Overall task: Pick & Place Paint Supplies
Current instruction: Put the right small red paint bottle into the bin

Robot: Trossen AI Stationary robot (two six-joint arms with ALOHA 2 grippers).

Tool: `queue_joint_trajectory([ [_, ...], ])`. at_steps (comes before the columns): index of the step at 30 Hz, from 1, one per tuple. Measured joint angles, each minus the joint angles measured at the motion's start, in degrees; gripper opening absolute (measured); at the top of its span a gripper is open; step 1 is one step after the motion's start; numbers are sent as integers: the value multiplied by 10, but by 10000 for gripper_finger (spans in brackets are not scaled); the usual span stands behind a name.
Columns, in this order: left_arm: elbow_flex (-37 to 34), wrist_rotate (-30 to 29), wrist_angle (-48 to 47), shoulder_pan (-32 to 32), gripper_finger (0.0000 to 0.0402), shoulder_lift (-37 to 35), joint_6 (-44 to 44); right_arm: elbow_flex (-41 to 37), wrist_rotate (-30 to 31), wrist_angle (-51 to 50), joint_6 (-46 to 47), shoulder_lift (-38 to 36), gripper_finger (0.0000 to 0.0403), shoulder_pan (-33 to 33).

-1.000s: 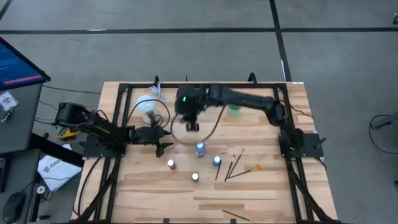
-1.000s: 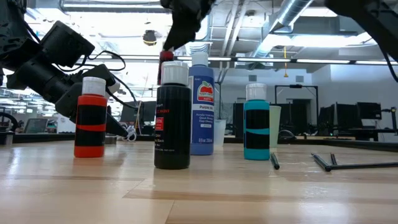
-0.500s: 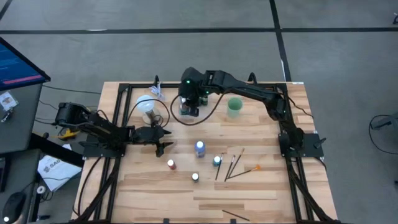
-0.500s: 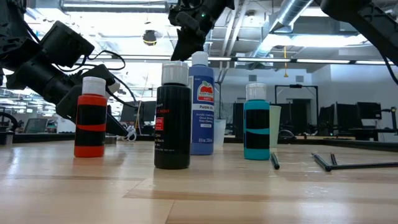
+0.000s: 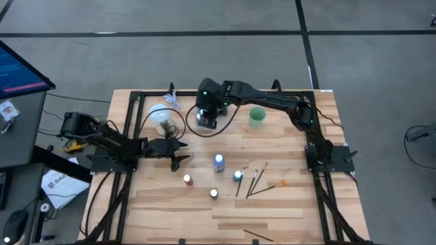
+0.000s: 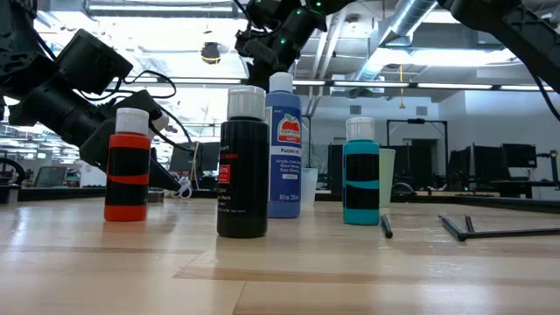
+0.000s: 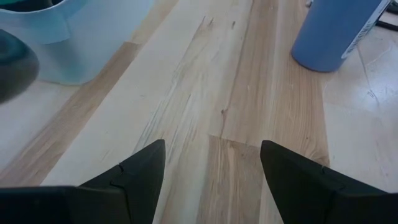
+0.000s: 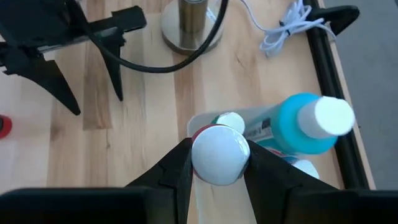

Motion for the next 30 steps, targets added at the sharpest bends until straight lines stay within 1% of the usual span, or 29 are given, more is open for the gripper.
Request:
queue_joint_trajectory([
  [8, 0, 0, 0, 0, 248, 0, -1, 0, 0, 6, 14, 1, 114, 0],
  [14, 0, 1, 0, 0, 248, 0, -1, -1, 0, 2, 20, 26, 114, 0],
  [17, 0, 1, 0, 0, 248, 0, -1, 0, 2, -8, 20, 28, 114, -3],
  [22, 0, 3, 0, 0, 248, 0, -1, 0, 3, 9, 20, 29, 114, -5],
  [30, 0, 2, 1, 0, 248, 0, -1, 0, 3, 5, 24, 29, 114, -7],
])
